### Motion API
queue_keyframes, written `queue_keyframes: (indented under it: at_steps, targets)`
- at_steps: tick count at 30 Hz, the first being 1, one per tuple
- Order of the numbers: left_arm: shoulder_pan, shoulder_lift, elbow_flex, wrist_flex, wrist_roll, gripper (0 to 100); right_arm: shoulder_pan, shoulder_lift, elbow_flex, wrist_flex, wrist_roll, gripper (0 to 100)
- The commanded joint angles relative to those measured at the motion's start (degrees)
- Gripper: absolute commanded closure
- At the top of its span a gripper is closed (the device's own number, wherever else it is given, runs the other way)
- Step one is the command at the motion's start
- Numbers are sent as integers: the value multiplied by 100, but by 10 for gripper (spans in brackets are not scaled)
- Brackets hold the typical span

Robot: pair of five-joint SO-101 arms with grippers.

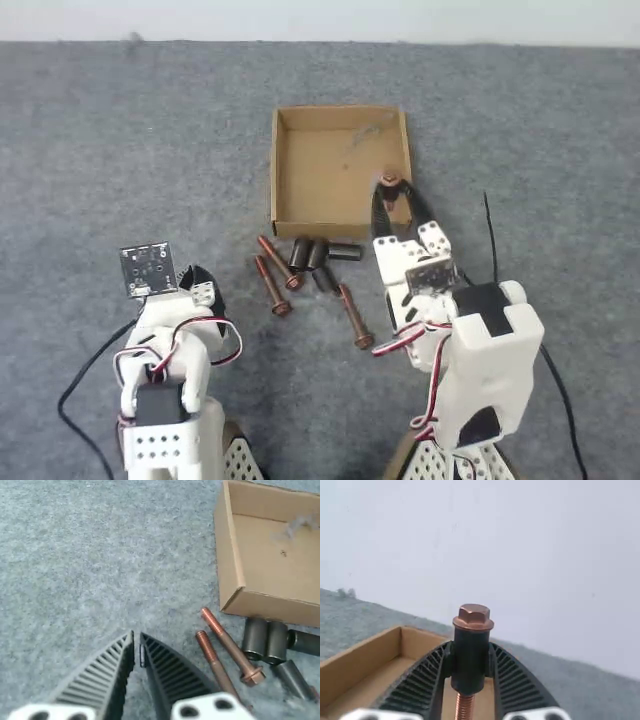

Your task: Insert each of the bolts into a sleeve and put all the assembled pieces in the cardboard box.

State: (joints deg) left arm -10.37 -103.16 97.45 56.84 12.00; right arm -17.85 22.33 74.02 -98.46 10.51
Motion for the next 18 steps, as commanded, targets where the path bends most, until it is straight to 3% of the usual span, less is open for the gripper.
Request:
queue_keyframes:
  at_steps: [1, 7, 18]
  targets:
    - [-26, -79, -84, -26, -79, 990, 13, -338, -510, -57, 316, 993]
    - [-18, -79, -84, -26, -88, 990, 13, -1015, -862, 1314, 343, 993]
    - [0, -88, -84, -35, -88, 989, 31, -2712, -2127, 5543, 334, 993]
